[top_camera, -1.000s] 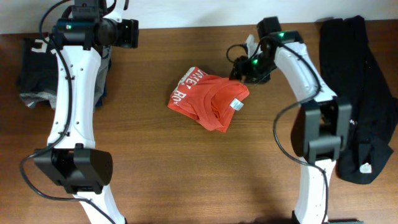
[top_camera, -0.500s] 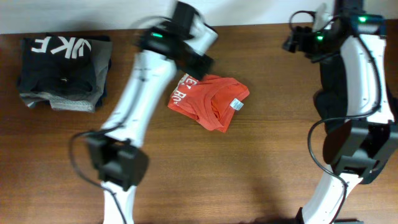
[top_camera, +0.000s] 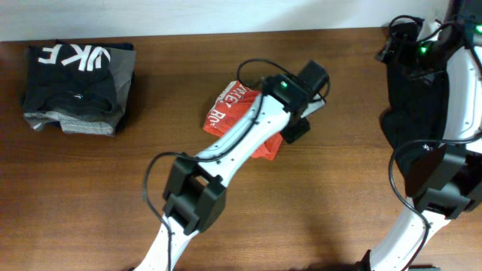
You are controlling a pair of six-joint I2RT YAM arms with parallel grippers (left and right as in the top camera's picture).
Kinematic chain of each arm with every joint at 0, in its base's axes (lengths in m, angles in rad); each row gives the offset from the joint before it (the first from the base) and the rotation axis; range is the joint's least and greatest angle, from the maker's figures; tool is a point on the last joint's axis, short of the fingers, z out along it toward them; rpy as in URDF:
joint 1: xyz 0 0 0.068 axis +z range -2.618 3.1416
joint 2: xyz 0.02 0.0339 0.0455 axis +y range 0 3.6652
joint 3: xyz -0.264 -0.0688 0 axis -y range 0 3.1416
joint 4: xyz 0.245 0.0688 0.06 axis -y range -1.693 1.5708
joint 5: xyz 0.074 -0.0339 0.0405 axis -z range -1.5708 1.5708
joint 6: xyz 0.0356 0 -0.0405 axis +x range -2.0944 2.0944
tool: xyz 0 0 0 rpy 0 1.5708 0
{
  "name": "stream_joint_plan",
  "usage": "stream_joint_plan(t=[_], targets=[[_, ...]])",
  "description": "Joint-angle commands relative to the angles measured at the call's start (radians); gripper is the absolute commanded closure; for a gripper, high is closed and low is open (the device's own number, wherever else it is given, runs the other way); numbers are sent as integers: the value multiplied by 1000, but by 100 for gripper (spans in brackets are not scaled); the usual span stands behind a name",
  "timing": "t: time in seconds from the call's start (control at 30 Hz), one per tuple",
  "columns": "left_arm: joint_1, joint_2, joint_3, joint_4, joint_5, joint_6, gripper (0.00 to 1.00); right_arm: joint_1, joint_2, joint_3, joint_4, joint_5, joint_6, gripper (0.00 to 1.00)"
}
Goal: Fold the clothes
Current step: 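Reach the left gripper to the orange bundle and grasp it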
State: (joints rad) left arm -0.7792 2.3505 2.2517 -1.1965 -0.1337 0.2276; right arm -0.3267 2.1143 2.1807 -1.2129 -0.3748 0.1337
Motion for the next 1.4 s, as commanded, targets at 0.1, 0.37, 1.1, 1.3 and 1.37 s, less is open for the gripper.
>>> stream_joint_plan(t=[0.1, 0.37, 1.1, 1.3, 1.37], targets=[[-31, 91, 8, 21, -58, -47, 29, -2, -4, 6, -7, 10, -15, 12], [-29, 153, 8, 71, -58, -55, 29, -2, -3, 5, -27, 10, -34, 9], [-30, 266, 8, 89, -249, -137, 52, -2, 2, 5, -29, 18, -34, 6], [-21, 266, 8, 85, -372, -137, 100, -2, 2, 5, -29, 21, -52, 5], [-14, 266, 8, 85, -414, -138, 100, -2, 2, 5, -29, 21, -53, 5]])
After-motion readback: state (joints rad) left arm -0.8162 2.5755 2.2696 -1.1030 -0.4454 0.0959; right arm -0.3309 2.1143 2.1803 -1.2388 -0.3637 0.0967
